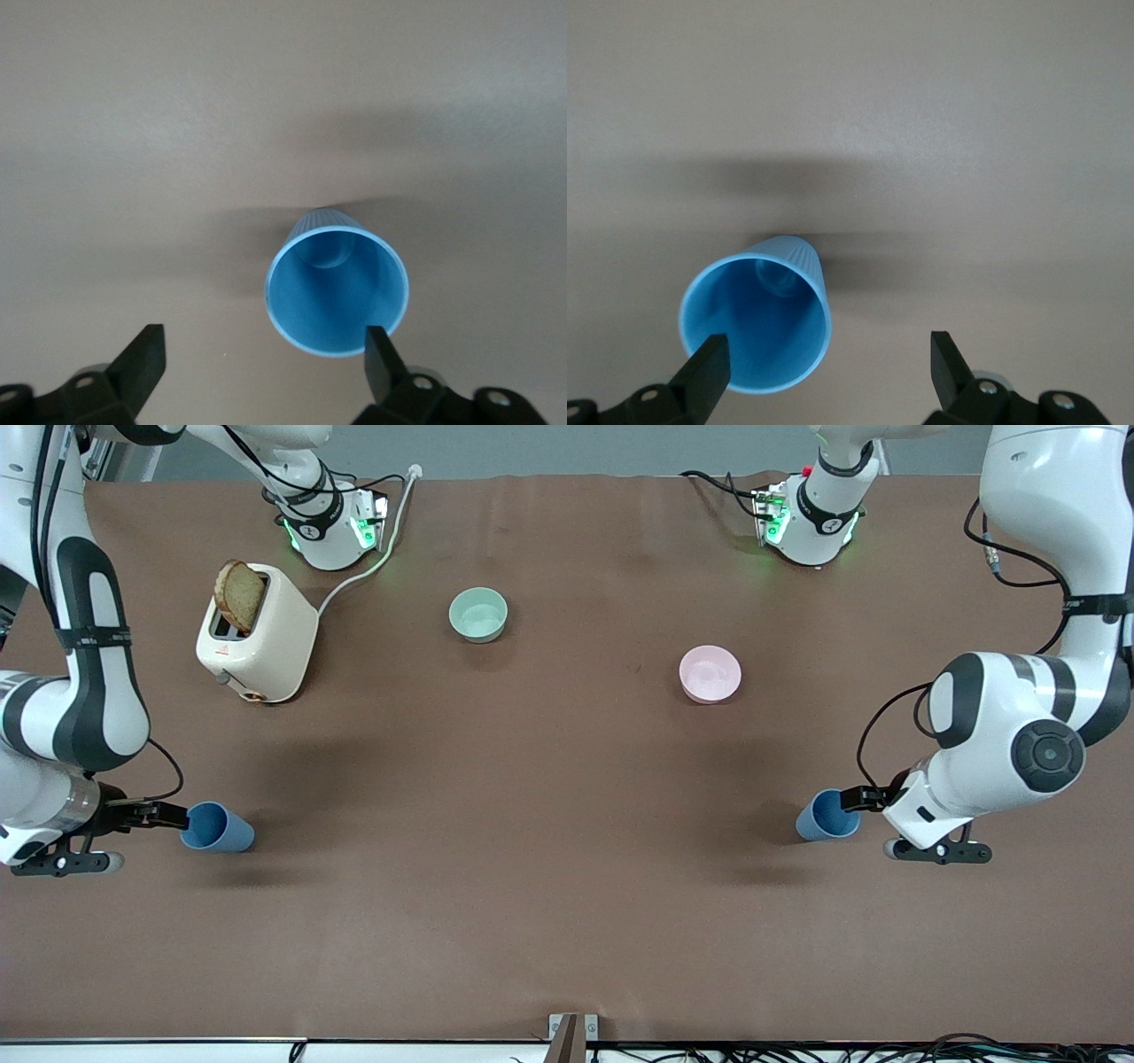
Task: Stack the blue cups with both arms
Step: 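Grasp the blue cups with both grippers and carry them toward each other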
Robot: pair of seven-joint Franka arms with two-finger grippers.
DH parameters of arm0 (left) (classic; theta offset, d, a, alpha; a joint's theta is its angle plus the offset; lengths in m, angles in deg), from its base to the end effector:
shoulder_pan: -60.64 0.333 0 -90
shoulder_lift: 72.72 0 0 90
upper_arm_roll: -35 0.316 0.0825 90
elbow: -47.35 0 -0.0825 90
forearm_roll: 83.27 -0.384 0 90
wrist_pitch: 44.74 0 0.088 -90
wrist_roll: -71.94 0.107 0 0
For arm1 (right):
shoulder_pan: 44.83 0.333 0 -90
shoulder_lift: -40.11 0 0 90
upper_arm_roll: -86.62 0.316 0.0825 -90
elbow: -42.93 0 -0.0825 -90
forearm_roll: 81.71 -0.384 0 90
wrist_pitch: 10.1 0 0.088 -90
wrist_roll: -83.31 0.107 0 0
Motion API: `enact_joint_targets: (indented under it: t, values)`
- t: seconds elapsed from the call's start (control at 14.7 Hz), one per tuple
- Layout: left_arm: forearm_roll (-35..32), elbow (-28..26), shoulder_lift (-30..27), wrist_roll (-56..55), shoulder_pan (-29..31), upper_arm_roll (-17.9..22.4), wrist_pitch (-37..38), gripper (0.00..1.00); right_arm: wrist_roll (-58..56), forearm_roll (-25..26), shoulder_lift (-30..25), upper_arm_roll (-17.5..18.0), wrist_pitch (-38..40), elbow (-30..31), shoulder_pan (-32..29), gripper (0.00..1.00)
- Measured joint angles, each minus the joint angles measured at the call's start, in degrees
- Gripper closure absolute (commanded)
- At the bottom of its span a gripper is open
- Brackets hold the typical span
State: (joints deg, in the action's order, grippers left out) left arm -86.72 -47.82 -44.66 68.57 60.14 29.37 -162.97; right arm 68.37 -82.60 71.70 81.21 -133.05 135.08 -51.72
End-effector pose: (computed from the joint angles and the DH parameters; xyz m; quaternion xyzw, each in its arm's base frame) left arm 0.6635 -0.0610 0.3186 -0.9985 0.0347 0.0419 0.0061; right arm 0.6736 -0.1377 0.3074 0.9995 0.0256 -0.0098 0.0164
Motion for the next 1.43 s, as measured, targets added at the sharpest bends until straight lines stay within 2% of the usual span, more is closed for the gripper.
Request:
enact_joint_targets:
  t: [0.14, 0.34, 0.48, 0.54, 0.61, 0.68, 0.75, 0.81, 0.88, 1.09, 1.29, 1.43]
  values:
    - [0.0, -0.3, 1.64, 0.0, 0.02, 0.0, -1.4, 0.24, -0.08, -0.01, 0.47, 0.06, -2.64, 1.67, 0.01, 0.03]
    - [0.0, -0.31, 3.61, 0.0, -0.07, -0.05, -2.44, 0.51, -0.09, -1.28, 1.29, 0.16, -5.62, 2.93, 0.01, 0.11]
    - [0.0, -0.31, 4.2, 0.0, -0.34, -0.08, -2.55, 0.7, -0.09, -2.42, 2.22, 0.17, -6.8, 3.06, 0.01, 0.25]
    - [0.0, -0.31, 4.4, 0.0, -0.48, -0.09, -2.55, 0.8, -0.09, -2.6, 2.62, 0.19, -7.0, 3.07, 0.02, 0.4]
    - [0.0, -0.31, 4.55, 0.0, -0.57, -0.09, -2.56, 0.91, -0.09, -2.66, 2.97, 0.2, -7.0, 3.08, 0.02, 0.48]
    - [0.0, -0.31, 4.63, 0.0, -0.6, -0.09, -2.6, 1.0, -0.09, -2.68, 3.34, 0.22, -7.0, 3.09, 0.02, 0.63]
    - [0.0, -0.3, 4.64, 0.0, -0.61, -0.09, -2.64, 1.0, -0.09, -2.69, 3.67, 0.25, -7.09, 3.1, 0.03, 0.83]
    - [0.01, -0.2, 4.64, 0.0, -0.61, -0.1, -2.71, 1.0, -0.09, -2.7, 3.84, 0.25, -7.22, 3.09, 0.03, 0.97]
    - [0.01, 0.08, 4.64, 0.0, -0.63, -0.11, -2.75, 1.0, -0.09, -2.72, 3.94, 0.25, -7.28, 3.09, 0.03, 0.99]
    - [0.14, 2.61, 4.21, 0.0, -0.48, -1.71, -2.34, 1.0, -0.09, -3.59, 4.04, 0.2, -7.49, 2.94, -0.01, 1.0]
    - [0.21, 8.62, 2.63, -2.94, -0.97, -6.6, 3.73, 1.0, -0.09, -3.86, 4.03, 0.24, -7.05, 1.33, 0.02, 0.99]
    - [0.23, 12.25, 1.6, -7.98, -1.99, -10.35, 7.87, 1.0, -0.09, -3.99, 3.97, 0.37, -3.89, -1.2, 0.28, 0.99]
